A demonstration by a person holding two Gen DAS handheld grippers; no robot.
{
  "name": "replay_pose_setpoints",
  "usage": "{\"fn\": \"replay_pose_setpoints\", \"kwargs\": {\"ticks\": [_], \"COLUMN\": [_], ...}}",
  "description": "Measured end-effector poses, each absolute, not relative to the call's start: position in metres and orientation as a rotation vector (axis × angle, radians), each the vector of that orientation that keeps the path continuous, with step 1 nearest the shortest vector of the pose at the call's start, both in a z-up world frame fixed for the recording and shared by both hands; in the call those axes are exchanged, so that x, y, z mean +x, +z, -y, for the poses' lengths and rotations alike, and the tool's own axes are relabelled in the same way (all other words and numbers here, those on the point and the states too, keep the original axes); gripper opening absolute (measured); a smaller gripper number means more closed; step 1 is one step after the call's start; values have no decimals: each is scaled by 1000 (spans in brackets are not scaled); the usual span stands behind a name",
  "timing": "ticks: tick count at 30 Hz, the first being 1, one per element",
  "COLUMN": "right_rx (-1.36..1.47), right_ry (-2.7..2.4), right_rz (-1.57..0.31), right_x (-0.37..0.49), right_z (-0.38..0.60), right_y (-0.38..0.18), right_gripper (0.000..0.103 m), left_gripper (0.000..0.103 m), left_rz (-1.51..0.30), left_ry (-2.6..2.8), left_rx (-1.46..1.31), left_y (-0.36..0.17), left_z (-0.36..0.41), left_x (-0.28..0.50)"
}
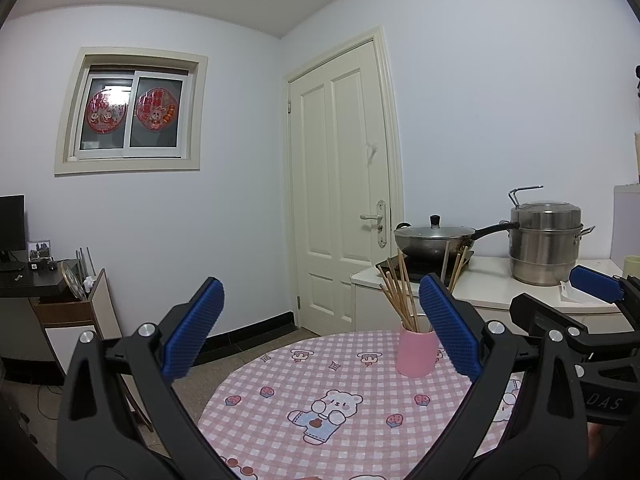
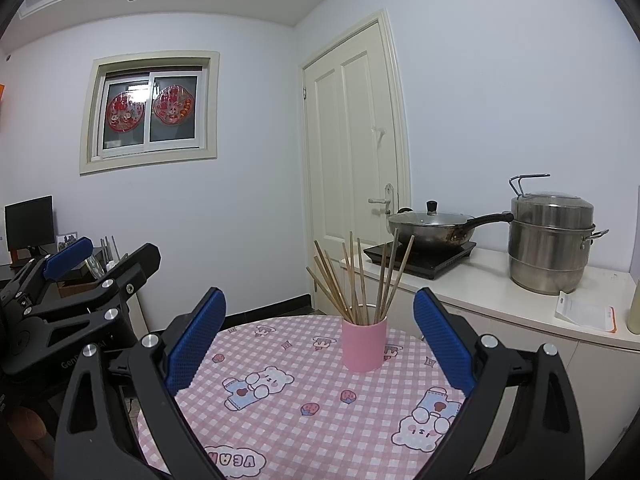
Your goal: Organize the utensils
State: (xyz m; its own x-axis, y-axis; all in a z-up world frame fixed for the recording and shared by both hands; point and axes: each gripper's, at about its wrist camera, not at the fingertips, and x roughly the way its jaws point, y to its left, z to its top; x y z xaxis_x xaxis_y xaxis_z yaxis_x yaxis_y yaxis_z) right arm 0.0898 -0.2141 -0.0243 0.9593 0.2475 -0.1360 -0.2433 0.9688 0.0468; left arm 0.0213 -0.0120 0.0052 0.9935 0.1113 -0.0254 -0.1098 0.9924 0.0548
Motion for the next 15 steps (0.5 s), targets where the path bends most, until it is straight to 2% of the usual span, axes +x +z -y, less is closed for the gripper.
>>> {"fn": "replay_pose_setpoints", "kwargs": {"ticks": [15], "right_rx": [30], "right_ry": [244], "right_rz": [-147], "right_x": [88], "right_z": [212], "right_y": [-27], "right_gripper": [91], "left_gripper": [96], "left_rz": [-40], "left_ry": [104], "left_rx": [50], "left_y": [6], "left_z": [11], "left_x": [24]}}
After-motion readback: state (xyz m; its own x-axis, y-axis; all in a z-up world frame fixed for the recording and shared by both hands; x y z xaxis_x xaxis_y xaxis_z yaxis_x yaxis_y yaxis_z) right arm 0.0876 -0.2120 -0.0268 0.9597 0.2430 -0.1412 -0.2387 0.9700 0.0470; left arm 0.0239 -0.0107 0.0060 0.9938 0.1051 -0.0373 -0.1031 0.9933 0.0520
